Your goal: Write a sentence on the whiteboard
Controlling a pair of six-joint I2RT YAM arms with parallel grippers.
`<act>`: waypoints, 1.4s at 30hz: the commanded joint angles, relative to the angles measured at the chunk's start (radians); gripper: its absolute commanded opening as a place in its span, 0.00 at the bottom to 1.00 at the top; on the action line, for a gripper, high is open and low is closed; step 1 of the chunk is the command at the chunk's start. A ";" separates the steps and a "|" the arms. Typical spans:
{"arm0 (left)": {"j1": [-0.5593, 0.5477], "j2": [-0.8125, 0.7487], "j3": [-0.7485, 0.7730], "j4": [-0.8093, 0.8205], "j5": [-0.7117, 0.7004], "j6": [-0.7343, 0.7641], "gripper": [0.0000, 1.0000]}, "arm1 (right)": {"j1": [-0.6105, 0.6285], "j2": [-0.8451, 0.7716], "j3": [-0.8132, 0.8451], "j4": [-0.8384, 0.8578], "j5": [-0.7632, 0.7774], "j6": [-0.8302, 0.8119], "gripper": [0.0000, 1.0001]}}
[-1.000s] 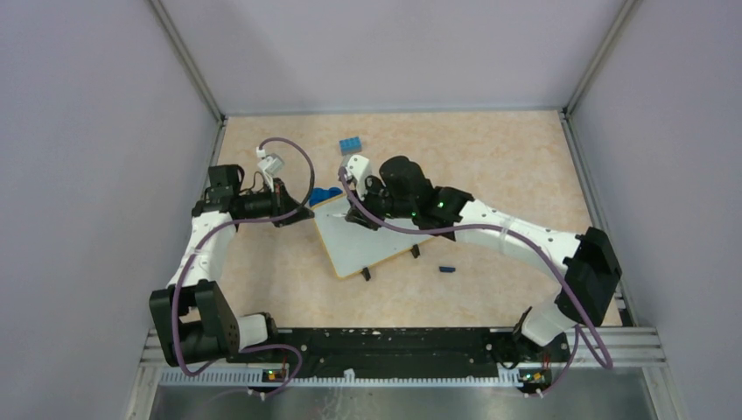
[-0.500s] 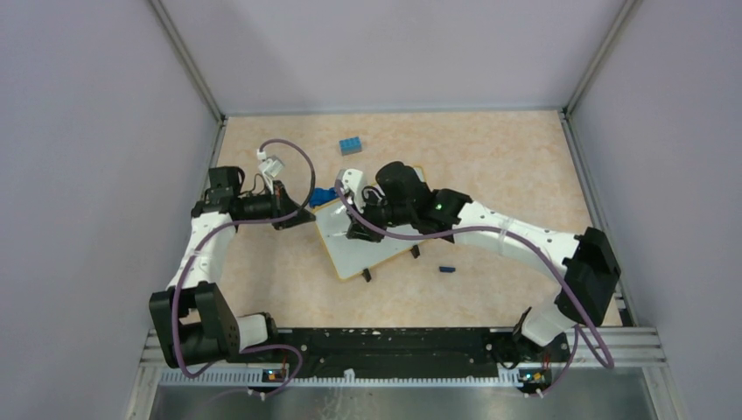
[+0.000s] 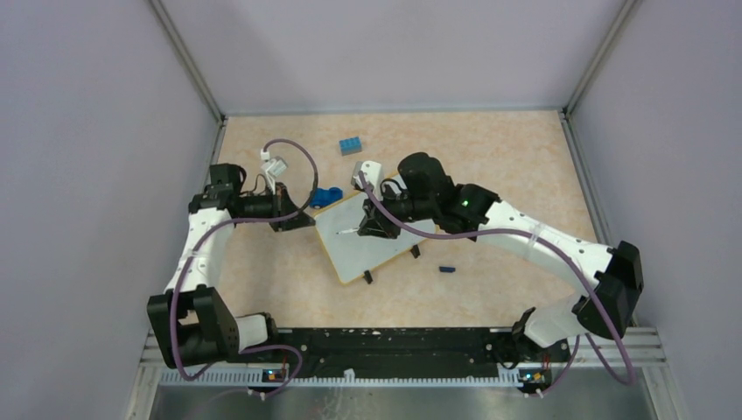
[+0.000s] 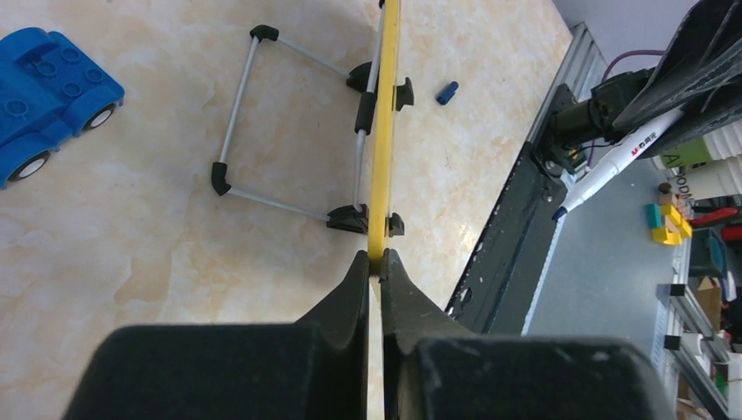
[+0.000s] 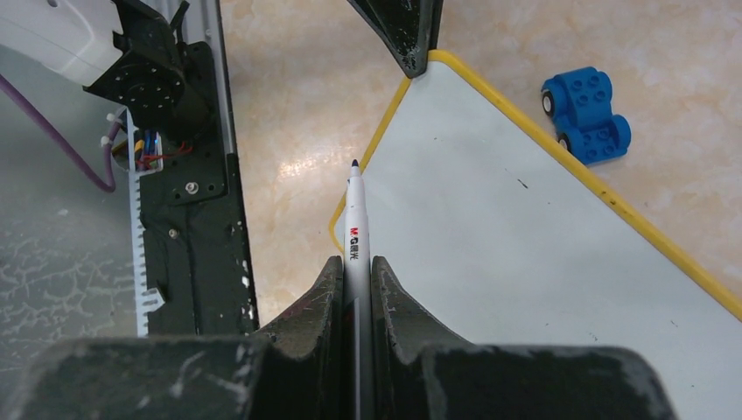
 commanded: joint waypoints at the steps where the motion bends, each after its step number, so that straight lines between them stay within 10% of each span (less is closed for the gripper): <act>1: -0.009 -0.005 0.061 -0.119 -0.046 0.115 0.00 | -0.009 -0.026 0.025 0.004 -0.020 -0.020 0.00; 6: -0.007 0.015 0.098 -0.171 -0.078 0.172 0.28 | -0.009 -0.006 0.025 0.041 0.006 -0.018 0.00; 12: -0.007 -0.017 0.071 0.047 -0.030 -0.021 0.40 | -0.003 0.044 0.056 0.079 0.072 -0.016 0.00; 31: -0.007 0.000 0.020 0.094 -0.044 -0.034 0.36 | 0.033 0.163 0.136 0.128 0.150 0.033 0.00; 42: -0.007 -0.008 0.007 0.112 -0.045 -0.046 0.12 | 0.058 0.187 0.138 0.094 0.161 0.029 0.00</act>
